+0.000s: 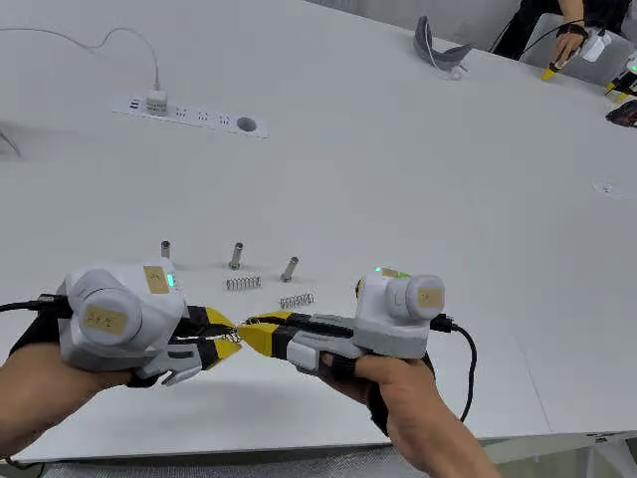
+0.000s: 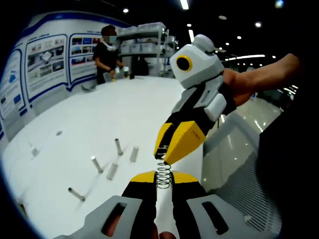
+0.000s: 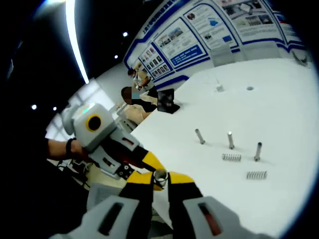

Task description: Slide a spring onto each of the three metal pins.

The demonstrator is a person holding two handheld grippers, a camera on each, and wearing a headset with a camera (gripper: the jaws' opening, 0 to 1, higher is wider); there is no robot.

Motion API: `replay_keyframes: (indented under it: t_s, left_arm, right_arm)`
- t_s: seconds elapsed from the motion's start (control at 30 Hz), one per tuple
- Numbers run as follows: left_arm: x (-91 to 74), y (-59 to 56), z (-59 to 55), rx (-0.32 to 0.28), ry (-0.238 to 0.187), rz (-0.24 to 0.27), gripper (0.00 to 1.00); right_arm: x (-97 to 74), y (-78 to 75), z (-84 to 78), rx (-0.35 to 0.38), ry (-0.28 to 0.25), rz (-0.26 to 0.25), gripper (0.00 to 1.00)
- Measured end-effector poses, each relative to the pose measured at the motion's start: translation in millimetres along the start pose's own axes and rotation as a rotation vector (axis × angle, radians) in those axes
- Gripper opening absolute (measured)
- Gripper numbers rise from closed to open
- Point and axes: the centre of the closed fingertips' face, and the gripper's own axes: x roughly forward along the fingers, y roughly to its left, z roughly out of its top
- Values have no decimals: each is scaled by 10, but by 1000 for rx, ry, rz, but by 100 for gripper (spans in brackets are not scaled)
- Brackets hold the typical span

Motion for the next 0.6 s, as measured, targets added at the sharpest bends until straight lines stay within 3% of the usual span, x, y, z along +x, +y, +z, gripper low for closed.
replay_keyframes:
  t_s: [0.2, 0.4, 0.6]
  left_arm:
    - [8, -28, 6, 20, 2, -18, 10]
    - [-2, -77, 7, 45, 8, -34, 10]
    - [-13, -120, 31, 53, -3, -54, 10]
  right_arm:
    - [2, 37, -16, -93, 85, 17, 12]
    - [0, 83, -93, -238, 221, 31, 12]
    - [25, 154, -119, -355, 316, 65, 12]
